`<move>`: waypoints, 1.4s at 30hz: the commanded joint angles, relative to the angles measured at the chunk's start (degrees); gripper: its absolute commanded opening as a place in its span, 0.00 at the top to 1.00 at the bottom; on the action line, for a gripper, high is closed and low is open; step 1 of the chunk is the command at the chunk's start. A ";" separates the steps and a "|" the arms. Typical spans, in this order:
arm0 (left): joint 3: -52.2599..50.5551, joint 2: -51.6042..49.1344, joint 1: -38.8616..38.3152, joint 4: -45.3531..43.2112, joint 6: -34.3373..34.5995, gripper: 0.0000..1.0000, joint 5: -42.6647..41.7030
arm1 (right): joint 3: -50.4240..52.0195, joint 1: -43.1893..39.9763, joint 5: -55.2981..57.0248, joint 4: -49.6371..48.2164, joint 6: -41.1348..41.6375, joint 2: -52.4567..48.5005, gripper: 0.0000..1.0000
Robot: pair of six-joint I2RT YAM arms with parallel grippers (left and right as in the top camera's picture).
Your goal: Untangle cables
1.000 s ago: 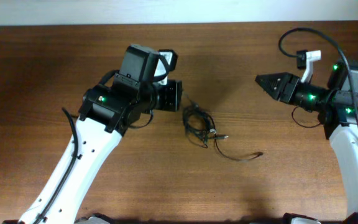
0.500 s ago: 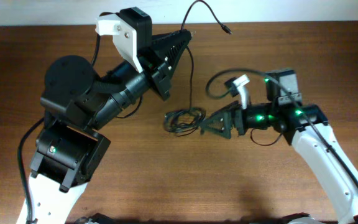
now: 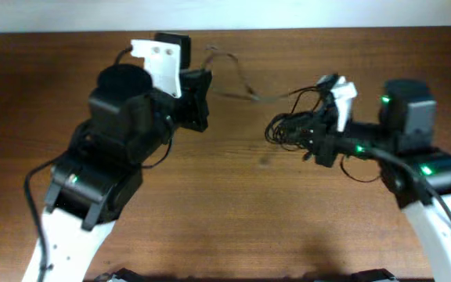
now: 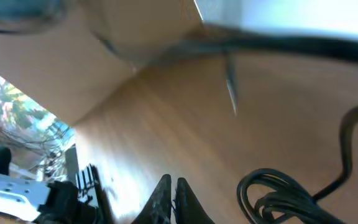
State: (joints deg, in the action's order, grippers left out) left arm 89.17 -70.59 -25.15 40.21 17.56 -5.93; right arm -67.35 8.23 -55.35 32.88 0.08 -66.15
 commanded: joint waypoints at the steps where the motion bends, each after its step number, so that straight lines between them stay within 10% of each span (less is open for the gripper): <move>1: -0.09 -6.32 0.17 3.67 4.37 0.89 -0.04 | -3.98 -0.04 -1.57 -1.03 4.96 3.74 0.96; 2: -0.09 -9.20 0.17 4.98 5.18 0.75 -1.05 | -4.74 -0.04 -1.57 -1.03 7.76 3.80 0.96; 3: -0.09 -12.02 0.17 5.84 5.33 0.24 -2.97 | -4.98 -0.07 -1.25 -1.09 10.01 3.80 0.96; 4: -0.09 -14.23 0.17 6.03 6.49 0.01 -7.48 | -4.98 -0.07 0.04 -1.03 12.81 3.76 0.96; 9: -0.09 -17.09 0.17 12.24 6.91 0.01 -14.34 | -4.98 -0.07 6.47 -0.52 23.21 2.21 0.96; 17: -0.20 -17.09 0.13 12.26 -24.59 0.10 -32.50 | -4.98 -0.85 1.49 -1.64 35.21 1.44 0.96; 29: -4.57 -17.59 -9.16 1.31 -28.81 0.32 -39.93 | -4.98 -7.41 -14.19 -5.57 46.14 1.44 0.96; 31: -6.21 -17.59 -10.32 -0.70 -28.81 0.52 -39.28 | -4.98 -7.41 -15.32 -5.77 47.39 1.44 0.96; 33: -6.62 -17.59 -10.34 -1.51 -28.81 1.00 -36.37 | -4.98 -7.56 -17.55 -5.75 47.39 1.44 0.96; 38: -6.62 -17.59 -10.21 0.48 -28.74 1.00 -25.27 | -4.98 -7.56 -18.62 -5.75 47.39 1.44 0.96; 40: -6.62 -17.59 -7.96 2.32 -24.76 0.66 -17.18 | -4.98 -7.56 -18.56 -5.86 47.36 1.42 0.96; 42: -6.62 -17.59 -4.92 2.27 -22.73 0.54 -16.85 | -4.98 -7.56 -17.77 -6.36 47.36 1.42 0.96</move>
State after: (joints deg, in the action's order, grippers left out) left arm 82.98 -87.68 -33.85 42.61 -8.62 -29.65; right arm -70.94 0.67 -71.92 27.14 47.88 -65.52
